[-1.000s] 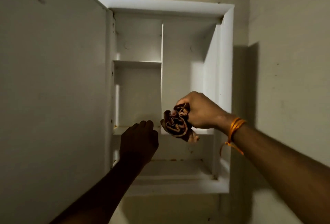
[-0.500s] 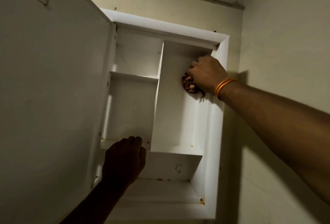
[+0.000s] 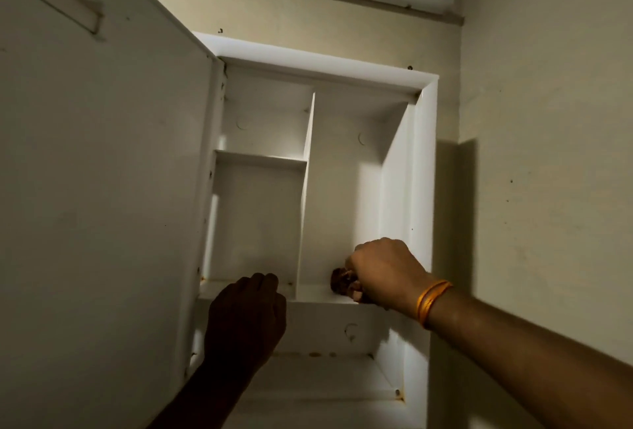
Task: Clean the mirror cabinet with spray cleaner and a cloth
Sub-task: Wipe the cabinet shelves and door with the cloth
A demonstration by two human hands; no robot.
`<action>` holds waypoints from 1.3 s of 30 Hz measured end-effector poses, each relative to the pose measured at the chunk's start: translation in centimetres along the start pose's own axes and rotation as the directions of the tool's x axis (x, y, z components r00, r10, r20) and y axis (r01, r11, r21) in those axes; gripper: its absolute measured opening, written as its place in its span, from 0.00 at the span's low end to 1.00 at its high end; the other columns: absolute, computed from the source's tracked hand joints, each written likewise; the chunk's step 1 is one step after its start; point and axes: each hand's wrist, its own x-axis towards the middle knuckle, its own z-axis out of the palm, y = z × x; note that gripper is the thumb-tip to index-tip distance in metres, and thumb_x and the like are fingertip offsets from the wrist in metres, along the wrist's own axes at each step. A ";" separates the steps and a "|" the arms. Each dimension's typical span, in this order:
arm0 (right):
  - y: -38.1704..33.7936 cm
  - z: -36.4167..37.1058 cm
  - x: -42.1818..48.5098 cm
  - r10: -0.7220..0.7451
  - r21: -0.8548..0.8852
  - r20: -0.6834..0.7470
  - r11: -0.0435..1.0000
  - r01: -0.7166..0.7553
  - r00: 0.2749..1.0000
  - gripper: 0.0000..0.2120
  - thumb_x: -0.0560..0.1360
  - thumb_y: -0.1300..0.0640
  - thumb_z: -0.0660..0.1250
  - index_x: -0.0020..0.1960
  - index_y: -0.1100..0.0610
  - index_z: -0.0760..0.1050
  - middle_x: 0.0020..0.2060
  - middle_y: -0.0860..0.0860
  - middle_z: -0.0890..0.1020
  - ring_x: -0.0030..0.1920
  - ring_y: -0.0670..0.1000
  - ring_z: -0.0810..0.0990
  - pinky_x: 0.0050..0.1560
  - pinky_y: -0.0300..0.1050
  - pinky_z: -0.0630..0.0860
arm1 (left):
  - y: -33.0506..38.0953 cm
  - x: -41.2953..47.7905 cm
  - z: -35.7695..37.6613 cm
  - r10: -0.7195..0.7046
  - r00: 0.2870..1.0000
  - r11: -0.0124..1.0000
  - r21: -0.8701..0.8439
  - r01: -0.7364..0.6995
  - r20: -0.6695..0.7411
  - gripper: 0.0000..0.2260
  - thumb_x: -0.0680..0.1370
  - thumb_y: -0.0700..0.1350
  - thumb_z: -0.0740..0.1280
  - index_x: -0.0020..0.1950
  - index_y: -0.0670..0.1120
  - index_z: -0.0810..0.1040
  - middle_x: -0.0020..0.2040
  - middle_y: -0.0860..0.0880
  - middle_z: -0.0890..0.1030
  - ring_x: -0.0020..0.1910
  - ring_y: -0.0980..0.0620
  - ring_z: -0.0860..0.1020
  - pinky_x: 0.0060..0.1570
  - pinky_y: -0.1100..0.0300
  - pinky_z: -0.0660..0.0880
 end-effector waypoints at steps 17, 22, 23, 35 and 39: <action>0.6 -8.9 15.2 0.854 0.992 -0.117 0.128 0.014 0.507 0.15 0.73 0.65 0.64 0.56 0.56 0.82 0.52 0.55 0.85 0.55 0.57 0.82 0.55 0.49 0.79 | 0.0 -0.2 0.7 -0.023 1.000 1.000 0.013 0.023 0.018 0.11 0.75 0.46 0.57 0.39 0.46 0.78 0.31 0.51 0.74 0.28 0.52 0.72 0.29 0.58 0.69; -1.8 -5.5 14.1 0.866 0.981 -0.165 0.094 0.171 0.472 0.12 0.72 0.66 0.64 0.50 0.57 0.82 0.44 0.54 0.86 0.47 0.53 0.82 0.45 0.41 0.74 | 0.4 0.0 0.8 -0.030 0.999 0.999 0.012 0.030 -0.015 0.12 0.75 0.45 0.57 0.38 0.45 0.78 0.31 0.51 0.75 0.27 0.53 0.72 0.29 0.62 0.65; -2.1 -4.7 13.6 0.861 0.979 -0.166 0.085 0.186 0.481 0.11 0.71 0.66 0.64 0.48 0.57 0.82 0.43 0.53 0.85 0.45 0.51 0.81 0.45 0.40 0.74 | 0.6 0.0 0.7 -0.030 0.999 0.999 0.019 0.030 -0.028 0.12 0.74 0.45 0.57 0.38 0.45 0.78 0.30 0.51 0.75 0.27 0.53 0.71 0.30 0.62 0.63; -4.4 2.6 2.5 0.382 0.920 -0.237 0.384 0.080 0.894 0.18 0.70 0.69 0.64 0.35 0.48 0.63 0.29 0.46 0.72 0.33 0.43 0.69 0.33 0.41 0.69 | 1.0 0.3 0.2 -0.008 1.000 0.999 0.037 0.009 -0.015 0.11 0.74 0.44 0.57 0.36 0.45 0.77 0.29 0.50 0.73 0.26 0.52 0.70 0.31 0.63 0.58; -2.8 0.0 0.1 0.049 0.870 -0.214 0.464 0.167 0.976 0.10 0.71 0.67 0.67 0.38 0.53 0.74 0.34 0.49 0.79 0.37 0.49 0.80 0.39 0.51 0.79 | 0.8 0.3 -0.5 -0.016 1.000 0.999 -0.030 0.017 0.021 0.06 0.73 0.45 0.62 0.37 0.47 0.76 0.29 0.52 0.72 0.25 0.53 0.70 0.26 0.63 0.59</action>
